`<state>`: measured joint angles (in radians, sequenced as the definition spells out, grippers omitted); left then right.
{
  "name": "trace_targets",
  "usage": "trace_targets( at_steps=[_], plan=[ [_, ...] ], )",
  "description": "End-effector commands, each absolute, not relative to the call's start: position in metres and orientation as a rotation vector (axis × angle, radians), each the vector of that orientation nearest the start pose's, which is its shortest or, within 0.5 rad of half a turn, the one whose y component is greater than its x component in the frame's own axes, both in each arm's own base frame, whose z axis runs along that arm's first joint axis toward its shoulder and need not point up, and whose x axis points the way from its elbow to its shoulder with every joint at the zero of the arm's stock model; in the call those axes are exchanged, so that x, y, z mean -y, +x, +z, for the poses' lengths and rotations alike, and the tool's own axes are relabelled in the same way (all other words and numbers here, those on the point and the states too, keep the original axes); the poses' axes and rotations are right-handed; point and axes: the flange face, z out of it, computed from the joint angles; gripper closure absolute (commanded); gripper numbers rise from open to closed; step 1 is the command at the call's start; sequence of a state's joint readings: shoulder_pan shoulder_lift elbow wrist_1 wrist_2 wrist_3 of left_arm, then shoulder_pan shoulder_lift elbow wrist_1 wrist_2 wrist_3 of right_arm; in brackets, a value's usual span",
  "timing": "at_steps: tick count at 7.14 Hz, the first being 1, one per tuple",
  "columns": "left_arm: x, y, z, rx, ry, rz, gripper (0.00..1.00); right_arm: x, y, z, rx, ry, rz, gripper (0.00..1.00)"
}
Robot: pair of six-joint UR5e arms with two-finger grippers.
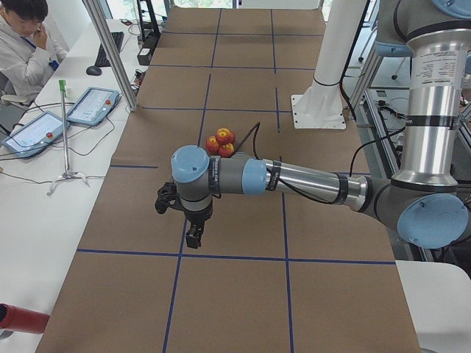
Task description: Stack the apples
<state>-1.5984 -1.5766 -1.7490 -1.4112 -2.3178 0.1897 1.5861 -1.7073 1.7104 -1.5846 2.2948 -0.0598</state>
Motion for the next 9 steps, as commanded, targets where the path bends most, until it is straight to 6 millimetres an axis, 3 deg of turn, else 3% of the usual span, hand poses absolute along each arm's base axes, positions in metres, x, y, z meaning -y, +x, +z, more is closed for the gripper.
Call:
trace_targets(
  at_steps=[1,4,9],
  plan=[
    [0.487,-0.078,0.59,-0.742,0.099,0.165,0.0,0.432,0.074,0.658,0.724,0.016,-0.037,0.0],
    [0.488,-0.076,0.599,-0.744,0.08,0.162,0.0,0.432,0.074,0.658,0.724,0.017,-0.039,0.0],
    [0.496,-0.073,0.589,-0.739,0.137,0.192,0.0,0.432,0.074,0.658,0.724,0.017,-0.039,0.0]
  ],
)
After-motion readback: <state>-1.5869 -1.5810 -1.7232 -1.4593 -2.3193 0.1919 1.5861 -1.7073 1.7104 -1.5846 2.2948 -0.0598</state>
